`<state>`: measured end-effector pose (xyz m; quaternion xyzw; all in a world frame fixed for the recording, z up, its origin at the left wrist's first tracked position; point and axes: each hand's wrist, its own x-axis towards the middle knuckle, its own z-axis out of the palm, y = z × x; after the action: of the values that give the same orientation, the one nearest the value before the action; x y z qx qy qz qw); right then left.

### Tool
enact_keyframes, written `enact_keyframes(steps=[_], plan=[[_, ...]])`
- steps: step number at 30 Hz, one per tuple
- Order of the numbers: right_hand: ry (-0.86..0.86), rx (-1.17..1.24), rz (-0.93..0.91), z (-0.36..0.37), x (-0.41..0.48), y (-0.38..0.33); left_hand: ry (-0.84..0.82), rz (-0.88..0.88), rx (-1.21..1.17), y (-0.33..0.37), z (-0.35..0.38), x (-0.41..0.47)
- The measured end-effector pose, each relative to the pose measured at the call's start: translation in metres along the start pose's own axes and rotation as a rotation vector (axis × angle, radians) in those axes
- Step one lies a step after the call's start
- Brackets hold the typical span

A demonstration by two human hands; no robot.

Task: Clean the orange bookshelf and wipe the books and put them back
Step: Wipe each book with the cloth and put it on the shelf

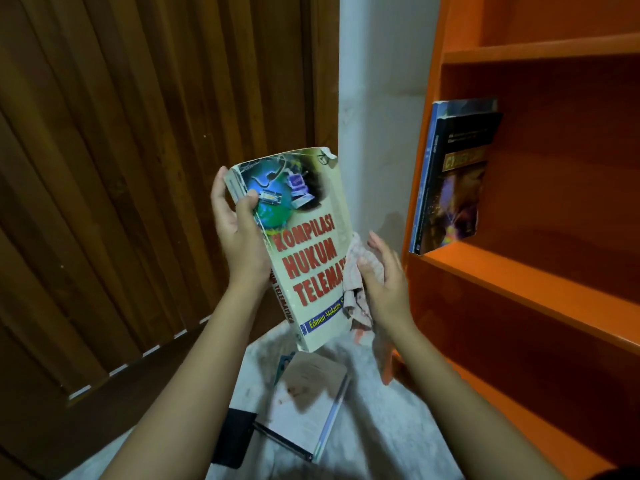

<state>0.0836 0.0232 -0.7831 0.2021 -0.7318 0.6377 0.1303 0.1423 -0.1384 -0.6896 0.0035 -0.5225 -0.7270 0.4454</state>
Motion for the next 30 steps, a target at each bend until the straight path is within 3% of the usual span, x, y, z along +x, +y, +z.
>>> enact_keyframes(steps=[4,6,14,21,24,30], plan=[[-0.266,0.136,0.148,-0.049,0.033,-0.014,-0.176,0.033,0.002,0.001,0.047,-0.009],[-0.302,0.138,0.163,-0.076,0.046,-0.017,-0.242,0.027,-0.030,-0.001,0.074,-0.015],[-0.091,0.293,0.154,-0.181,0.075,-0.010,-0.430,0.020,-0.139,-0.032,0.173,-0.019],[0.173,0.348,0.222,-0.209,0.116,0.022,-0.487,0.189,0.093,-0.084,0.232,-0.008],[0.121,0.408,0.287,-0.208,0.138,0.048,-0.439,0.317,0.216,-0.110,0.240,-0.001],[0.096,0.333,0.177,-0.207,0.172,0.077,-0.356,0.407,0.366,-0.146,0.251,0.007]])
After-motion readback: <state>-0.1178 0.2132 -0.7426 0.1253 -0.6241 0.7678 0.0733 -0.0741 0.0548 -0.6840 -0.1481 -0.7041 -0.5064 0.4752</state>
